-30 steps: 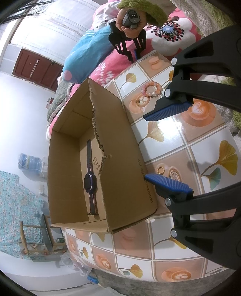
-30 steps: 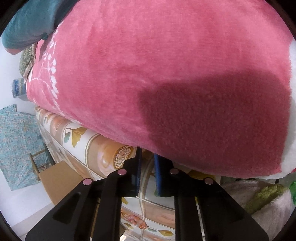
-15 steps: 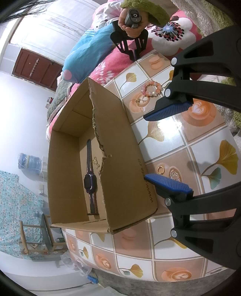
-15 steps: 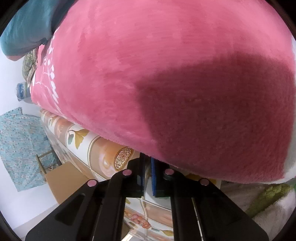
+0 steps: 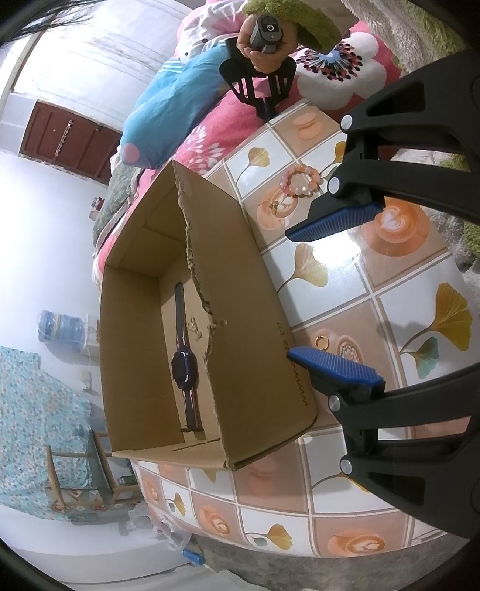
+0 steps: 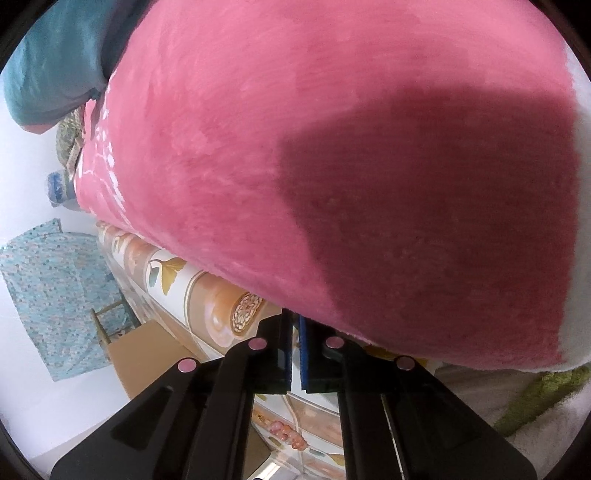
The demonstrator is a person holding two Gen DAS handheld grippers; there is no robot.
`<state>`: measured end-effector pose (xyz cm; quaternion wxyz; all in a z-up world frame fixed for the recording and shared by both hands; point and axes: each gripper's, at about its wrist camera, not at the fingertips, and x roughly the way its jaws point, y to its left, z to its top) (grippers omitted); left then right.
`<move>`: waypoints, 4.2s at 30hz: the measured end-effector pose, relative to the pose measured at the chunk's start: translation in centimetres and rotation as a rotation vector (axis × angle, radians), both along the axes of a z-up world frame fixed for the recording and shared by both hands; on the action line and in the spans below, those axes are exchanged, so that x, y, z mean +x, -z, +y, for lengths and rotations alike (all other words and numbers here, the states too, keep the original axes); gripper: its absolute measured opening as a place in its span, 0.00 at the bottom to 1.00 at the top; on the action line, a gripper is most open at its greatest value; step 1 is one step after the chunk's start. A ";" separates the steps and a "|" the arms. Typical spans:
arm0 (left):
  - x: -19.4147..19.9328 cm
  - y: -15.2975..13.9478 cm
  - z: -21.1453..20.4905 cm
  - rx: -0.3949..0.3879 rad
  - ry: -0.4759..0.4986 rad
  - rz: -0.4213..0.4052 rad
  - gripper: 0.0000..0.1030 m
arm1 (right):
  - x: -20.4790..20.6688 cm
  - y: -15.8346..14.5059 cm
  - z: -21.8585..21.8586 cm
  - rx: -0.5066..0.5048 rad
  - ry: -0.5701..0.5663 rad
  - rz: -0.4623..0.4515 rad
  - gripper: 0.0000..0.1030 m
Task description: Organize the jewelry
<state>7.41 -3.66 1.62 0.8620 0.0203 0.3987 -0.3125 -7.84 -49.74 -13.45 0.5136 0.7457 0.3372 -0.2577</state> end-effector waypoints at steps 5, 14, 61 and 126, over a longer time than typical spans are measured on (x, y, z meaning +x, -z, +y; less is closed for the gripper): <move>-0.2 -0.3 -0.4 0.008 0.007 -0.009 0.55 | -0.8 0.2 0.1 0.012 0.012 -0.032 0.02; -0.5 -0.5 -0.8 0.019 0.013 -0.020 0.55 | -2.0 0.3 -0.1 0.022 0.031 -0.072 0.02; -0.1 0.0 -0.7 0.015 0.010 0.000 0.55 | 1.9 -1.2 0.5 -0.049 -0.044 0.105 0.31; -2.0 1.3 -0.9 0.230 -0.126 -0.051 0.59 | 6.1 -11.7 23.7 -1.057 -1.165 -0.490 0.56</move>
